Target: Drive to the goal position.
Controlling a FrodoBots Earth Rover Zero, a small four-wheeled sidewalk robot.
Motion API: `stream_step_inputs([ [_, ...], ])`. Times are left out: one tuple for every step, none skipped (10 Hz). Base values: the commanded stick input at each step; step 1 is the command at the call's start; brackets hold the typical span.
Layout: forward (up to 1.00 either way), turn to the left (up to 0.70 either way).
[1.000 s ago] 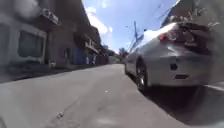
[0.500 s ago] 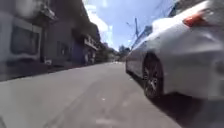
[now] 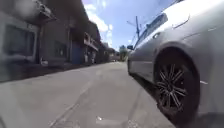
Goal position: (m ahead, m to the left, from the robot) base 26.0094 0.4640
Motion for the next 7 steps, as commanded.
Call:
stream_step_inputs([
  [0.98,0.02],
  [0.98,0.03],
  [0.98,0.07],
  [0.98,0.24],
  [0.98,0.34],
  [0.98,0.16],
  [0.98,0.02],
])
